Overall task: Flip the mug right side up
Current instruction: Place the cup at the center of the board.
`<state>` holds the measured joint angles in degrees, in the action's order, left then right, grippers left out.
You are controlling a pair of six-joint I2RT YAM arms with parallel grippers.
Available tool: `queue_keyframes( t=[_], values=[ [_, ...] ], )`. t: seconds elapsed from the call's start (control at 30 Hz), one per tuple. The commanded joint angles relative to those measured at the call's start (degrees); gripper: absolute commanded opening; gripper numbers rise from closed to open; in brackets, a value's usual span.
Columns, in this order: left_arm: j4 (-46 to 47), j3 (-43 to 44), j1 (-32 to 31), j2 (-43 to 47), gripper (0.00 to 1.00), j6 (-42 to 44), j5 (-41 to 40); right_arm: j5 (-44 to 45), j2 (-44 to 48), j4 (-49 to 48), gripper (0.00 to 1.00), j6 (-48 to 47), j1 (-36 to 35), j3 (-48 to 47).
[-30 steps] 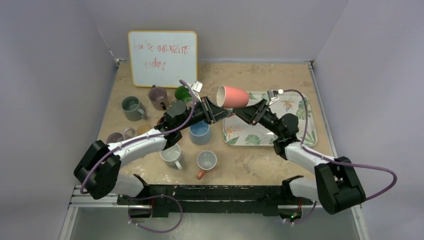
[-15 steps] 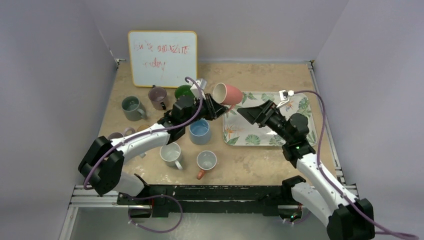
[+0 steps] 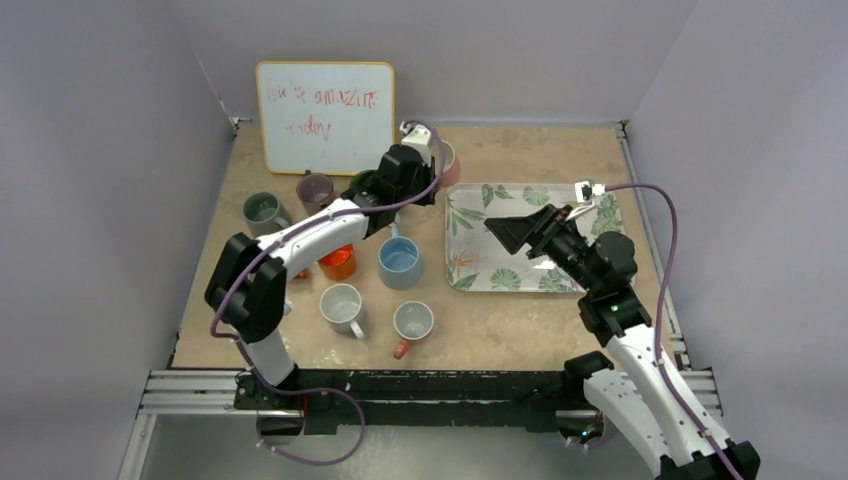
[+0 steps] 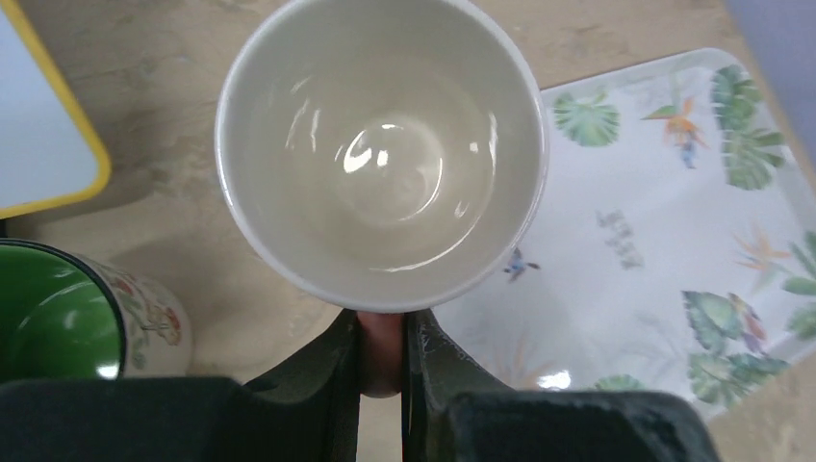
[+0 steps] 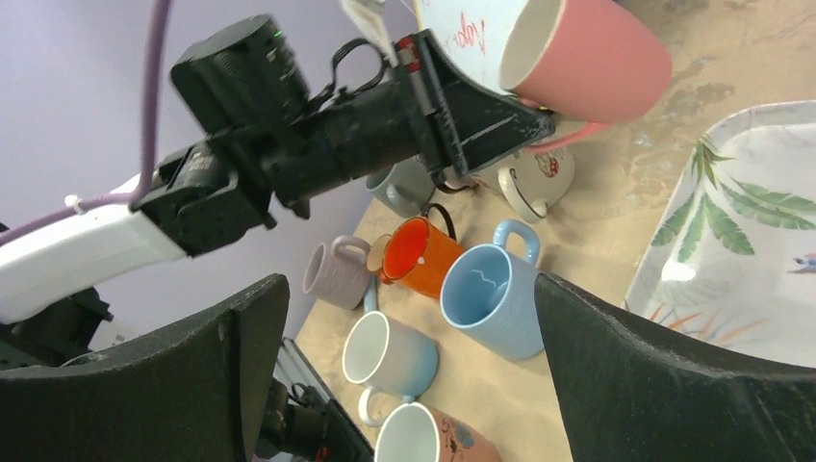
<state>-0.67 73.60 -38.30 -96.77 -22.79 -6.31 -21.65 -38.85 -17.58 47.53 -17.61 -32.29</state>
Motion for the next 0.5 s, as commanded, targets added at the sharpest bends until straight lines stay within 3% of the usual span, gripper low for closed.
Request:
queue_keyframes(
  t=[0.0, 0.13, 0.47],
  values=[
    [-2.31, 8.34, 2.19, -4.10, 0.00, 4.84, -4.61, 0.89, 0.49, 3.31, 0.99, -4.27, 0.10, -3.52],
    [-4.74, 12.45, 4.66, -9.77, 0.00, 4.78, -4.99, 0.46, -0.07, 6.05, 0.99, -5.58, 0.11, -4.36],
    [-2.25, 13.18, 6.49, -15.81, 0.00, 5.54, -4.07, 0.13, -0.49, 6.39, 0.99, -5.95, 0.08, -4.15]
  ],
)
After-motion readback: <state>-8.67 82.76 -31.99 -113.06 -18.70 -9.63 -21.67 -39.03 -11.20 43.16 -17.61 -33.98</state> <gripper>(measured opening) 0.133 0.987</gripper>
